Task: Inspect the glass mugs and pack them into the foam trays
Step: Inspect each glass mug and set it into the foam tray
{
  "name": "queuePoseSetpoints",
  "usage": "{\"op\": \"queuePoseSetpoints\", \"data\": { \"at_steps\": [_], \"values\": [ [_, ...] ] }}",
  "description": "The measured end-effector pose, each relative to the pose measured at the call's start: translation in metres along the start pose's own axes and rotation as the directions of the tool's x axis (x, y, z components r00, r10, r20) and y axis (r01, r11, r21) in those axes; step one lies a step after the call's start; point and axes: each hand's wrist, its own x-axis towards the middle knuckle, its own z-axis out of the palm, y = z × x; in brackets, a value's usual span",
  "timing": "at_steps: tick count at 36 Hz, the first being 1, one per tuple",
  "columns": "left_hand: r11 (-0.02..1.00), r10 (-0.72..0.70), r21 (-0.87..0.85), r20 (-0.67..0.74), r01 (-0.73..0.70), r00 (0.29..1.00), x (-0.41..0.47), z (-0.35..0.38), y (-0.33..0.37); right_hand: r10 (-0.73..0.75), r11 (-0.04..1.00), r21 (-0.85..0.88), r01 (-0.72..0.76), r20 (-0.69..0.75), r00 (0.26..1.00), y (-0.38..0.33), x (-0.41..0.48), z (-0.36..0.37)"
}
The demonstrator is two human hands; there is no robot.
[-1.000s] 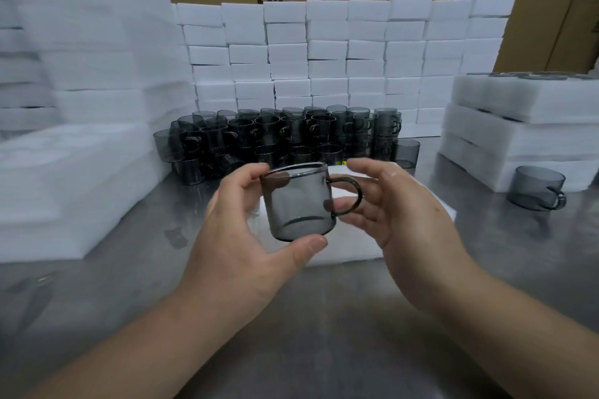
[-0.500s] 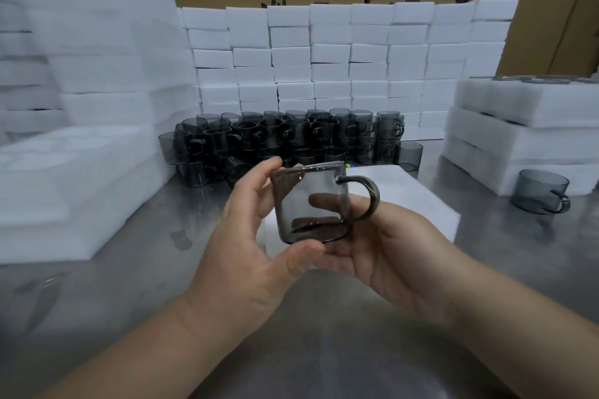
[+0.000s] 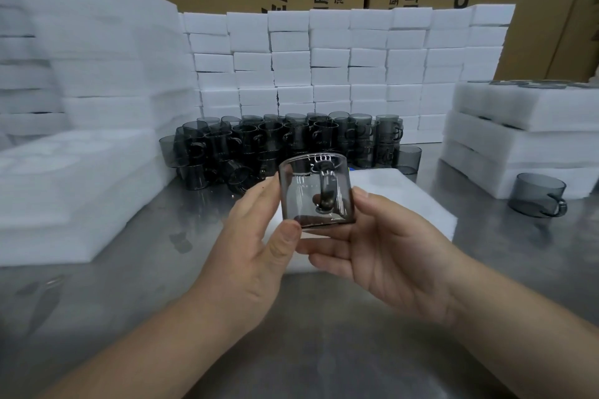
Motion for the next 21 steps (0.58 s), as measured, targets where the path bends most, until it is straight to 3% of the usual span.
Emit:
{"op": "queuePoseSetpoints", "data": {
  "at_steps": [5, 16, 21],
  "values": [
    [0.999, 0.010, 0.043, -0.002, -0.010, 1.000, -0.0001, 0.0017, -0.0041, -0.010, 1.000, -0.010, 0.010, 0.004, 1.000, -0.0013, -0.0022, 0.0003],
    [0.992, -0.060, 0.111, -0.062, 0.067, 0.996, -0.0032, 0.0021, -0.0056, -0.174, 0.982, 0.037, 0.184, -0.190, 0.966, -0.0042, 0.0008, -0.0030],
    [0.983, -0.073, 0.159, -0.084, 0.086, 0.994, -0.0056, 0.0023, -0.0034, -0.223, 0.974, -0.018, 0.227, -0.262, 0.939, -0.0052, 0.0019, -0.0071]
  ]
}}
